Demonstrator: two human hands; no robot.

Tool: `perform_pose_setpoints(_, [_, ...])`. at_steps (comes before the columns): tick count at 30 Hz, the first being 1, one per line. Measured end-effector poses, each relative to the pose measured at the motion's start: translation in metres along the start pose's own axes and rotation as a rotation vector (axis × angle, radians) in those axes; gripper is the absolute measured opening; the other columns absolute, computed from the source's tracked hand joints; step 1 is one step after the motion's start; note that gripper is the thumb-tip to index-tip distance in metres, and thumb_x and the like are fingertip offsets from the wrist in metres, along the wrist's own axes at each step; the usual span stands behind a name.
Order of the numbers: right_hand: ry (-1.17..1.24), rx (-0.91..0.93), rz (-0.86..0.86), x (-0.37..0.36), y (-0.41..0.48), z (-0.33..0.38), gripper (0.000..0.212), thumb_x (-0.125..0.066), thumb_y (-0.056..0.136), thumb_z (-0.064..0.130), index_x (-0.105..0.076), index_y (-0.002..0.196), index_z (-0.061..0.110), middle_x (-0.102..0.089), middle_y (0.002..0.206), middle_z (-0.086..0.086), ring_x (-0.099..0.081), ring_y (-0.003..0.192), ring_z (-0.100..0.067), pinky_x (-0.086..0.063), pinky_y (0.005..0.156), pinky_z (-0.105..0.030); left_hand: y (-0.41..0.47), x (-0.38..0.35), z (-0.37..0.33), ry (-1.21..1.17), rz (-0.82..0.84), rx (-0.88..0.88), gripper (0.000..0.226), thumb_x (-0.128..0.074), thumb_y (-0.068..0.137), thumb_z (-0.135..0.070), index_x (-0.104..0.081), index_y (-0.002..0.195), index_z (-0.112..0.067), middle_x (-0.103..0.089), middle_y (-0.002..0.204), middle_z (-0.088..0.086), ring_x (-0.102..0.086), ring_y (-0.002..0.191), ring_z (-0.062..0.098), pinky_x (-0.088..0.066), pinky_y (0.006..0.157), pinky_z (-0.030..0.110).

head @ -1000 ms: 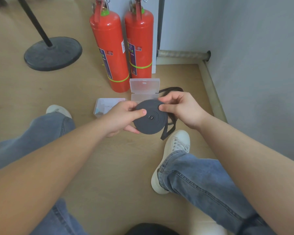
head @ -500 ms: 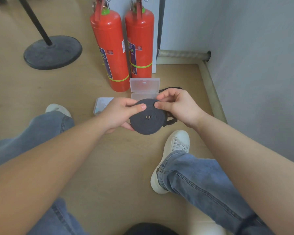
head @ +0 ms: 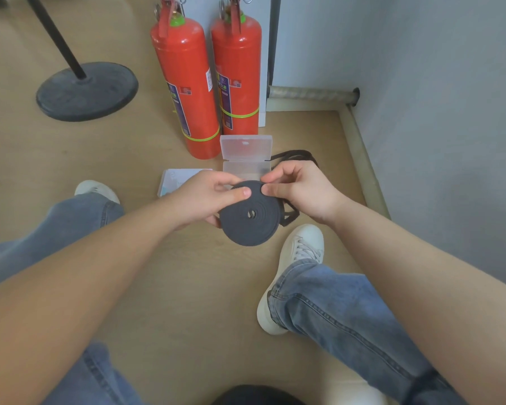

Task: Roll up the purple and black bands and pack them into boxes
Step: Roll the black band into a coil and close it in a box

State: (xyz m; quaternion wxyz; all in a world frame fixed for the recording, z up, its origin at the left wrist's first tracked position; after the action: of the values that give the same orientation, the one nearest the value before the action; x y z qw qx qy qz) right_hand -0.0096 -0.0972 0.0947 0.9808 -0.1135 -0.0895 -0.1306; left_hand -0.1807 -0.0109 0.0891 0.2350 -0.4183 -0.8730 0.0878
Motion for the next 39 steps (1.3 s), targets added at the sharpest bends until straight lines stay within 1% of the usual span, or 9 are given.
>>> perform_pose_setpoints(3, [-0.061,-0.011,0.02,-0.005,-0.002,0.004,0.017,-0.078,0.085,-0.001,-0.071,0.088,0.014,-0.072,0.081,-0.001,-0.066,0.057,0.0,-0.049,0.052,-0.014,0.001,0.001,0.001,0.003,-0.031,-0.008,0.014,-0.064,0.097,-0.032,-0.074,0.103,-0.023,-0.078,0.093,-0.003,-0.075,0.088,0.014,-0.063,0.063,0.035])
perform_pose_setpoints(8, [-0.209,0.026,-0.014,-0.005,0.0,0.005,0.02,-0.083,0.083,0.008,-0.072,0.086,0.025,-0.075,0.083,0.007,-0.067,0.066,-0.009,-0.054,0.063,-0.025,0.002,0.001,0.001,0.061,-0.098,-0.044,0.008,-0.066,0.096,-0.028,-0.072,0.094,-0.023,-0.077,0.087,-0.001,-0.074,0.078,0.015,-0.063,0.06,0.036])
perform_pose_setpoints(14, [-0.239,-0.017,0.021,0.004,0.002,0.005,0.018,-0.084,0.082,0.012,-0.074,0.091,0.025,-0.079,0.094,-0.006,-0.074,0.082,-0.027,-0.063,0.076,-0.044,0.001,0.0,0.0,0.064,-0.147,-0.084,0.009,-0.062,0.098,-0.028,-0.069,0.092,-0.024,-0.072,0.092,-0.004,-0.073,0.081,0.014,-0.063,0.06,0.039])
perform_pose_setpoints(18, [-0.155,-0.004,0.028,0.008,0.001,0.006,0.016,-0.082,0.083,0.006,-0.074,0.091,0.018,-0.076,0.086,-0.002,-0.069,0.066,-0.006,-0.055,0.056,-0.02,0.002,0.001,-0.002,0.049,-0.097,-0.066,0.009,-0.062,0.098,-0.031,-0.07,0.1,-0.026,-0.075,0.093,-0.006,-0.073,0.084,0.013,-0.061,0.059,0.032])
perform_pose_setpoints(21, [-0.193,0.022,0.065,0.0,0.0,0.007,0.018,-0.082,0.083,0.006,-0.075,0.089,0.021,-0.076,0.081,0.004,-0.069,0.067,-0.002,-0.051,0.061,-0.013,0.001,0.0,-0.001,0.072,0.018,-0.035,0.023,-0.068,0.093,-0.035,-0.069,0.116,-0.034,-0.078,0.092,-0.008,-0.075,0.087,0.011,-0.063,0.067,0.036])
perform_pose_setpoints(25, [-0.151,0.003,0.083,-0.007,0.002,0.005,0.02,-0.082,0.083,0.007,-0.073,0.093,0.023,-0.078,0.085,0.0,-0.074,0.075,-0.009,-0.055,0.068,-0.019,0.0,0.0,0.002,0.047,0.022,-0.035,0.015,-0.068,0.094,-0.028,-0.075,0.108,-0.028,-0.079,0.092,-0.008,-0.076,0.087,0.013,-0.063,0.068,0.038])
perform_pose_setpoints(29, [-0.12,-0.04,0.068,-0.001,0.001,0.001,0.009,-0.077,0.089,0.01,-0.072,0.098,0.012,-0.071,0.068,0.006,-0.064,0.056,-0.005,-0.051,0.054,-0.021,0.002,0.006,0.004,-0.046,-0.04,-0.018,0.011,-0.07,0.093,-0.024,-0.078,0.099,-0.029,-0.078,0.094,0.001,-0.075,0.087,0.019,-0.064,0.069,0.044])
perform_pose_setpoints(31, [-0.078,-0.072,0.06,0.005,0.0,-0.004,0.009,-0.071,0.093,0.005,-0.071,0.102,0.006,-0.065,0.056,0.009,-0.057,0.048,-0.004,-0.048,0.05,-0.02,0.003,0.008,0.004,-0.074,-0.064,-0.024,0.011,-0.071,0.092,-0.023,-0.077,0.094,-0.032,-0.077,0.087,-0.01,-0.074,0.085,0.016,-0.064,0.067,0.042])
perform_pose_setpoints(39, [0.01,-0.222,0.019,0.023,0.005,-0.028,0.025,-0.076,0.08,-0.009,-0.068,0.098,0.008,-0.069,0.082,-0.013,-0.062,0.068,-0.023,-0.046,0.079,-0.042,0.004,0.014,0.009,-0.103,-0.147,-0.043,0.014,-0.07,0.093,-0.02,-0.074,0.091,-0.033,-0.06,0.095,-0.023,-0.072,0.092,0.014,-0.062,0.063,0.037])
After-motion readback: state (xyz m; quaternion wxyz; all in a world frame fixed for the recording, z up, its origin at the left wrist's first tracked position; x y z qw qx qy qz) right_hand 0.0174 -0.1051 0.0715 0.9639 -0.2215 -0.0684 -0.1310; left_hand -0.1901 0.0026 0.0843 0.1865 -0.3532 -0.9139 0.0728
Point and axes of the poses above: each hand's wrist, its own y-axis towards the middle knuckle, its own x-axis out of the back of the hand, z = x × y, the point moved 5 cm from there along y, towards the middle knuckle
